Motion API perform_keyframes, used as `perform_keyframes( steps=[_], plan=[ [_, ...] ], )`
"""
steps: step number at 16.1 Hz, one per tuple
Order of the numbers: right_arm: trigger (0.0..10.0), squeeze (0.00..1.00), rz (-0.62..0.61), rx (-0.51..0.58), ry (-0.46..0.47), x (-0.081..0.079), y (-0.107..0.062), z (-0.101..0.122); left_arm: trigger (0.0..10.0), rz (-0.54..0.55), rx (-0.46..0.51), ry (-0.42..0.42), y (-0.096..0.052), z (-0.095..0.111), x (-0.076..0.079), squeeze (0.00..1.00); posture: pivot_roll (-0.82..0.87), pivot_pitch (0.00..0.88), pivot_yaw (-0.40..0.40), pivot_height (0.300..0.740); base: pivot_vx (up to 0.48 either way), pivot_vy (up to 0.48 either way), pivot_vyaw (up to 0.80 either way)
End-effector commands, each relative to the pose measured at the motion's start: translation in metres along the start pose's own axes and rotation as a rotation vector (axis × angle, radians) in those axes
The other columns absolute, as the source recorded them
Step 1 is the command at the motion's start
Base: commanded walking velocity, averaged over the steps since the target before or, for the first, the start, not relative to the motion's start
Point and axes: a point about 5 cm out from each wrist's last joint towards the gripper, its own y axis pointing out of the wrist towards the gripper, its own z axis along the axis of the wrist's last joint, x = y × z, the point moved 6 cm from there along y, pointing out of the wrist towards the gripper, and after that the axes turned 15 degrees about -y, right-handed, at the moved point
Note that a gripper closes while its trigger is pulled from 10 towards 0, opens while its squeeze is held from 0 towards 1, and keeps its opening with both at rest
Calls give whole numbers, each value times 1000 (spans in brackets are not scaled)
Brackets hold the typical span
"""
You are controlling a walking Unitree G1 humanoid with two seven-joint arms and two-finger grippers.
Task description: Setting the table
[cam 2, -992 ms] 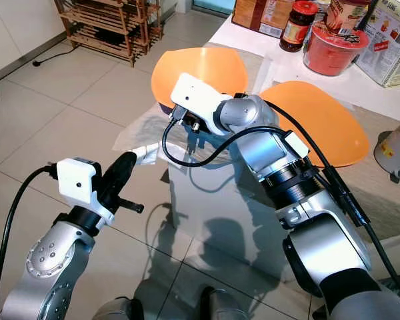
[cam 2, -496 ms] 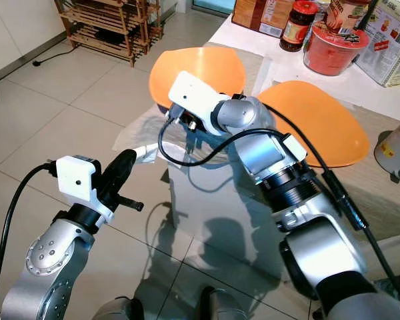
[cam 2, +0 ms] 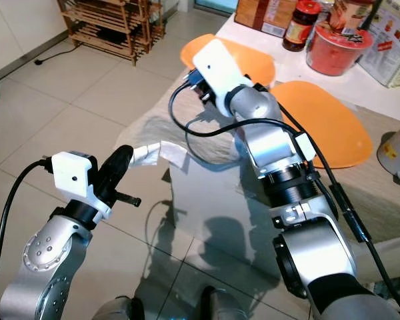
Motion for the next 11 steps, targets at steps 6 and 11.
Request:
perform_keyframes(
  steps=[6, 11],
  plan=[
    [0, 0, -305, 65, 187, 44, -11, -2, 10000, 4, 1, -7, -1, 2, 0, 0, -31, 173, -20, 740, 0, 0, 0],
    [0, 0, -467, 173, 195, 64, -26, 9, 10000, 12, 7, -8, -1, 4, -3, 0, -29, 175, -17, 740, 0, 0, 0]
  ],
)
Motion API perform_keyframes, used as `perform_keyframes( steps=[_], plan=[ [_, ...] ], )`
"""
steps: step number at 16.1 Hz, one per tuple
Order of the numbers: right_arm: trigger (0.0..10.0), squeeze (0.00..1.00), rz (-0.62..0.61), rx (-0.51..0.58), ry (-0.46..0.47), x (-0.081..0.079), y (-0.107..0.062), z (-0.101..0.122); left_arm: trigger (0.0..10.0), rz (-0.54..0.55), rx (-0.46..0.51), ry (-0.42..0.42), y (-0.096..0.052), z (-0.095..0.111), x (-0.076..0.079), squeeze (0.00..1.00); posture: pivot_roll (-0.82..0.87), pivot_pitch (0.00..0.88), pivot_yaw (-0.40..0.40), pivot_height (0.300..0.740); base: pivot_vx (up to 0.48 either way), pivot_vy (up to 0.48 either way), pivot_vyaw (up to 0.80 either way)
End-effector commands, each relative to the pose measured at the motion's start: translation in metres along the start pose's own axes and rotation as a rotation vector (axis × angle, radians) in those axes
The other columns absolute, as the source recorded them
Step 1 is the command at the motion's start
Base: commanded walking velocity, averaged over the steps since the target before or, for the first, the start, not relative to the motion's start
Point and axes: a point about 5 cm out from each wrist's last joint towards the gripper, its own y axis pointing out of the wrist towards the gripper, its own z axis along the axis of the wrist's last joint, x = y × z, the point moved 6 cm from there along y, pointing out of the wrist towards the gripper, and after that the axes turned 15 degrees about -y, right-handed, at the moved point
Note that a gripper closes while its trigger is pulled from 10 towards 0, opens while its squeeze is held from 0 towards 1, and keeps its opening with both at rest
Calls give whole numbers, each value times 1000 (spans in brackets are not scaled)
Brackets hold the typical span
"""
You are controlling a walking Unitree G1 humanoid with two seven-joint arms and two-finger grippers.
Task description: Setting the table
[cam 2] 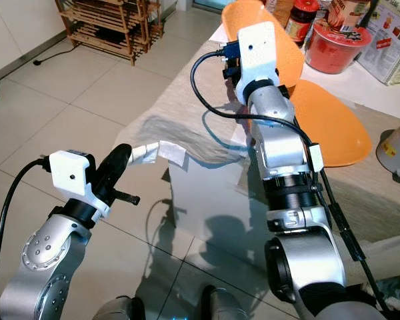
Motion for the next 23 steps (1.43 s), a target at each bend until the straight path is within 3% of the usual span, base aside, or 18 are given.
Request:
perform_keyframes(
  steps=[1, 3, 5, 6, 7, 8, 12, 13, 14, 15, 16, 19, 20, 21, 23],
  plan=[
    [0, 0, -52, 82, -48, 11, -1, 18, 10000, 0, 7, -4, -1, 3, 1, 0, -29, 177, -17, 740, 0, 0, 0],
    [0, 0, 21, 77, -109, -6, -1, 14, 10000, 1, 9, -2, 0, 4, 0, 0, -26, 179, -17, 740, 0, 0, 0],
    [314, 0, 197, 84, -288, -37, -3, 10, 10000, 3, 10, -4, 0, 4, 0, 0, -33, 179, -15, 740, 0, 0, 0],
    [2039, 0, 290, 107, -319, -51, -5, 13, 10000, 5, 10, -8, 0, 4, 0, 0, -33, 181, -16, 740, 0, 0, 0],
    [5647, 0, 381, 135, -381, -64, -6, 18, 10000, 3, 10, -11, 0, 4, 2, 0, -36, 185, -16, 740, 0, 0, 0],
    [10000, 0, 416, 144, -419, -69, -6, 20, 10000, 2, 10, -12, 0, 4, 3, 0, -37, 188, -19, 740, 0, 0, 0],
    [10000, 0, 492, 9, -414, -76, 0, 8, 10000, 11, 9, -21, -3, 3, 4, 0, -31, 202, -30, 740, 0, 0, 0],
    [10000, 569, 485, -20, -404, -75, 0, 3, 10000, 12, 7, -23, -4, 3, 4, 0, -30, 203, -31, 740, 0, 0, 0],
    [10000, 569, 481, -27, -401, -74, 1, 2, 10000, 13, 7, -24, -5, 2, 5, 0, -30, 203, -31, 740, 0, 0, 0],
    [10000, 1000, 483, -54, -394, -73, 0, -3, 10000, 15, 4, -25, -5, 2, 5, 0, -30, 204, -33, 740, 0, 0, 0],
    [10000, 1000, 487, -65, -390, -73, 0, -5, 10000, 15, 3, -26, -6, 1, 5, 0, -33, 203, -32, 740, 0, 0, 0],
    [10000, 1000, 529, 8, -205, -75, -7, 13, 10000, 8, 0, -28, -4, 1, 5, 0, -36, 182, -31, 740, 0, 0, 0],
    [10000, 1000, 529, 8, -205, -75, -7, 13, 10000, 8, 0, -28, -4, 1, 5, 0, -36, 182, -31, 740, 0, 0, 0],
    [10000, 1000, 562, 41, -112, -73, -11, 22, 10000, 5, 5, -26, -2, 2, 5, 0, -42, 183, -27, 740, 0, 0, 0],
    [10000, 1000, 592, 68, -43, -65, -20, 28, 10000, 6, 12, -30, -2, 5, 4, 0, -47, 185, -28, 740, 0, 0, 0]
  ],
)
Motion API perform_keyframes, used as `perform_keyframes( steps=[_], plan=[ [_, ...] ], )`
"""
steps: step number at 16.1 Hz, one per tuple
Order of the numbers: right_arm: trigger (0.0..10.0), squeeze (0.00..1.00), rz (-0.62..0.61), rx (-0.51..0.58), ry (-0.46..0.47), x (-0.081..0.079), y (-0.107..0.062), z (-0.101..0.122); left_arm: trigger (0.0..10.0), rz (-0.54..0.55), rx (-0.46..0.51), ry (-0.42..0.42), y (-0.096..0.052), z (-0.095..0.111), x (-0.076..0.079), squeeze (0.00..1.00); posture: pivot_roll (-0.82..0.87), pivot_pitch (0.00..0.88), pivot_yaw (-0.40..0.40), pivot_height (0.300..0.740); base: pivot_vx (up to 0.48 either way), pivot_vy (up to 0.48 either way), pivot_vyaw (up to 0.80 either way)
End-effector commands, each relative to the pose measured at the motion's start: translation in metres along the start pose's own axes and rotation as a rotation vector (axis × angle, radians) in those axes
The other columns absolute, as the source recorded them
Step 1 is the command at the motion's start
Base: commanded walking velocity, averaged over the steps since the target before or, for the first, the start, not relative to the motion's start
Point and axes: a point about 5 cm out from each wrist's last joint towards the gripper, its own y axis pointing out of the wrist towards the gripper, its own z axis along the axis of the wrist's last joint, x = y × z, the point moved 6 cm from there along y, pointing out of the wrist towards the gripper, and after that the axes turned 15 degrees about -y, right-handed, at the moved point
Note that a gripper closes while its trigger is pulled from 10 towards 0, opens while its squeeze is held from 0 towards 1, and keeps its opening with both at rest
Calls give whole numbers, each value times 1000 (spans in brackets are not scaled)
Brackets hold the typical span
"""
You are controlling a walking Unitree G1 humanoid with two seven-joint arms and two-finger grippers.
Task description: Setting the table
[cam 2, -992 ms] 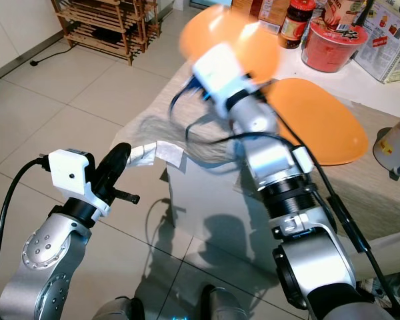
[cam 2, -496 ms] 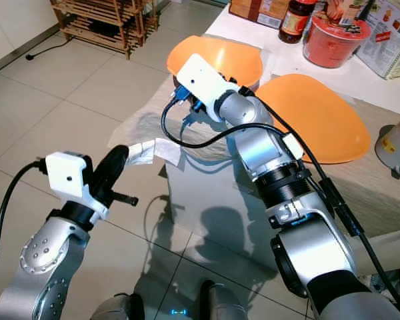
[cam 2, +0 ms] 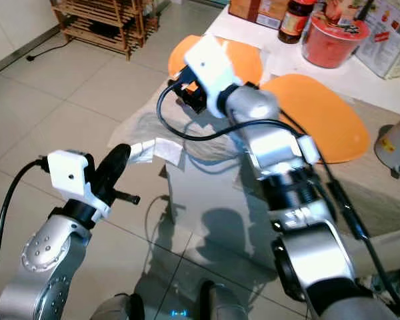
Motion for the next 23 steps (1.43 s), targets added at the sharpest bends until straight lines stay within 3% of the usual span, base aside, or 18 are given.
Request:
perform_keyframes(
  steps=[1, 3, 4, 5, 6, 8, 9, 10, 13, 16, 17, 19, 21, 22, 23],
  plan=[
    [10000, 1000, -5, 54, 73, 7, -11, 5, 10000, -6, -2, -11, -2, 0, 1, 0, -50, 181, -25, 740, 0, 0, 0],
    [10000, 1000, -97, 248, 266, 27, -27, 32, 10000, -24, -4, -13, -2, 0, 5, 0, -55, 183, -24, 740, 0, 0, 0],
    [10000, 0, -139, 322, 441, 34, -33, 38, 10000, -21, 1, -13, -1, 2, 3, 0, -58, 184, -23, 740, 0, 0, 0],
    [10000, 0, -62, 421, 546, 18, -41, 51, 10000, -17, 19, -23, -1, 7, 1, 0, -58, 182, -24, 740, 0, 0, -438],
    [10000, 0, -24, 456, 565, 11, -44, 57, 10000, -16, 26, -27, 0, 9, 1, 0, -59, 182, -23, 740, 0, 0, -438],
    [10000, 0, 33, 582, 727, -11, -57, 72, 10000, -45, 89, -69, 2, 27, 4, 0, -57, 178, -18, 740, 0, 0, -800],
    [10000, 0, 17, 576, 742, -12, -57, 71, 10000, -56, 106, -80, 2, 32, 5, 0, -57, 177, -18, 740, 0, 0, -800],
    [10000, 0, -90, 508, 780, -6, -55, 59, 10000, -81, 139, -87, 4, 44, 6, 0, -64, 173, -11, 740, 0, 0, -800],
    [10000, 0, -238, 415, 770, 9, -55, 38, 10000, -111, 142, -80, 6, 46, 10, 0, -74, 164, -5, 740, 0, 0, -800],
    [10000, 0, -347, 266, 646, 10, -53, 15, 10000, -177, 171, -100, 6, 56, 22, 0, -81, 161, -5, 740, 0, 0, -267],
    [10000, 0, -357, 250, 641, 8, -53, 11, 10000, -201, 213, -131, 3, 69, 23, 0, -81, 161, -5, 740, 0, 0, 0],
    [10000, 0, -387, 214, 627, 7, -53, 3, 10000, -282, 353, -193, -13, 116, 20, 0, -77, 159, -4, 740, 0, 0, -400],
    [10000, 0, -400, 213, 632, 7, -53, 0, 10000, -379, 385, -207, -31, 137, 22, 0, -67, 159, -5, 740, 0, 0, -800],
    [10000, 0, -405, 210, 631, 7, -53, -1, 10000, -357, 380, -186, -31, 136, 17, 0, -65, 160, -5, 740, 0, 0, -800],
    [10000, 0, -413, 208, 630, 8, -53, -3, 10000, -265, 331, -118, -25, 126, 4, 0, -63, 158, -3, 740, 0, 0, -800]
  ],
)
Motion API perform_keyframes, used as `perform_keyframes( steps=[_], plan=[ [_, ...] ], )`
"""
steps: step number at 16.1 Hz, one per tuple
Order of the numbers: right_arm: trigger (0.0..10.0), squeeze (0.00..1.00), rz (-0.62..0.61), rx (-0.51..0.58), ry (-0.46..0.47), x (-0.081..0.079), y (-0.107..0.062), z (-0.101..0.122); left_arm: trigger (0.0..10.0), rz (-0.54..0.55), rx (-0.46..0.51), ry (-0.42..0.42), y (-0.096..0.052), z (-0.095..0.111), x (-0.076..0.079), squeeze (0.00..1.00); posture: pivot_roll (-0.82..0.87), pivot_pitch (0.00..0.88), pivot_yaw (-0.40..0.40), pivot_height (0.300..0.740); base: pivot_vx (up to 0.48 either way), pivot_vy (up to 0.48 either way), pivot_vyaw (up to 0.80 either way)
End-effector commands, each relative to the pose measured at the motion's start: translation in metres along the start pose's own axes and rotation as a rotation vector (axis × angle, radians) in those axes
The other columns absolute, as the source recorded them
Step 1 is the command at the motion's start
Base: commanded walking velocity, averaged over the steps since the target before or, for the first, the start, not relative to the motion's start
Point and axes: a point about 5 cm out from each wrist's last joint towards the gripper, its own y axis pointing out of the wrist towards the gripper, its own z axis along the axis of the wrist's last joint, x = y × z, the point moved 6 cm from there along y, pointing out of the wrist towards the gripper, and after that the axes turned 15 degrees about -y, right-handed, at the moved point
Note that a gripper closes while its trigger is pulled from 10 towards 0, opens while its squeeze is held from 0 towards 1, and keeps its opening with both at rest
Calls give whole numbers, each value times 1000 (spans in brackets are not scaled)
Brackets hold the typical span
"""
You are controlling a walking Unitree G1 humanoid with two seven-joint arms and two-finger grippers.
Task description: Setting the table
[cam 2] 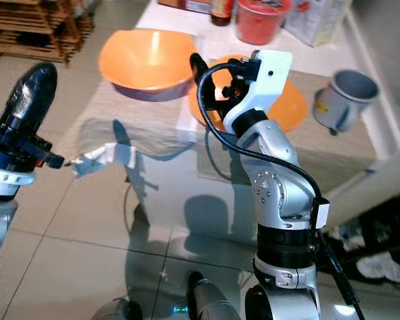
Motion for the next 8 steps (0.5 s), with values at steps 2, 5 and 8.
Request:
perform_keyframes(
  steps=[2, 5, 8],
  plan=[
    [10000, 0, -24, -2, -4, 4, -2, -4, 10000, 153, -47, 58, -3, -12, -27, 0, -63, 157, -1, 740, 0, -221, -800],
    [10000, 0, -41, -6, -17, 4, -1, -5, 10000, 223, -74, -9, 2, -31, -31, 0, -71, 159, -3, 740, 0, -292, -800],
    [10000, 0, -91, -35, -42, 9, 0, -10, 10000, 130, -70, -50, 8, -37, -9, 0, -73, 159, -5, 740, 0, 0, -800]
  ],
)
